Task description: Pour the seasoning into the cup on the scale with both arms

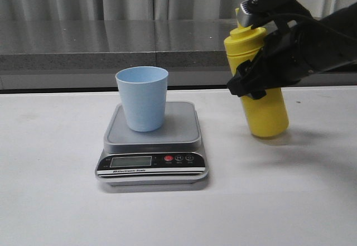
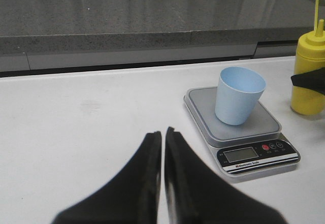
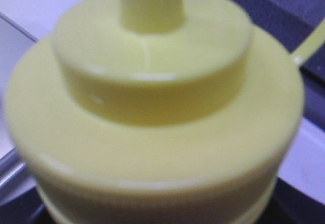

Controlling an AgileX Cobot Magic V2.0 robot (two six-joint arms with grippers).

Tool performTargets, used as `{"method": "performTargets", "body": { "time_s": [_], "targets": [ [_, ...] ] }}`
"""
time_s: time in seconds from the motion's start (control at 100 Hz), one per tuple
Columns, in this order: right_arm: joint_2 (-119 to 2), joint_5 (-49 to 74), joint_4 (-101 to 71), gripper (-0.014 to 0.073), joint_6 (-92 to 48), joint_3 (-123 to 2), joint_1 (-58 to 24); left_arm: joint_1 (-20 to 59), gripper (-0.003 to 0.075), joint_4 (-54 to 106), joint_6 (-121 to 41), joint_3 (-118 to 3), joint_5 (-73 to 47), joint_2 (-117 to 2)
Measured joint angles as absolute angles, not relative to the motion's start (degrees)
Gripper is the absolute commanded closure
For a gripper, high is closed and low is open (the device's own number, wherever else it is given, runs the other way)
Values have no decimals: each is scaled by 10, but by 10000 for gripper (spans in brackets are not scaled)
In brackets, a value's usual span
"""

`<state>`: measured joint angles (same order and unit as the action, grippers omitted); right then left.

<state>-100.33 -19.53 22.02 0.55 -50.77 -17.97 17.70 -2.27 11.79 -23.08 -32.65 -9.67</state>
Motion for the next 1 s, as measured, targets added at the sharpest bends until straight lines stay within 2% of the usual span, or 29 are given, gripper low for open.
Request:
{"method": "performTargets", "body": {
  "time_s": [0.25, 0.49, 1.0],
  "targets": [
    [-992, -43, 398, 652, 3, -618, -201, 177, 710, -23, 118, -231, -327, -97],
    [-992, 93, 587, 652, 3, -692, -261, 177, 710, -23, 118, -231, -327, -97],
    [-1013, 288, 972, 652, 0, -732, -375, 177, 710, -23, 118, -231, -328, -97]
  ]
}}
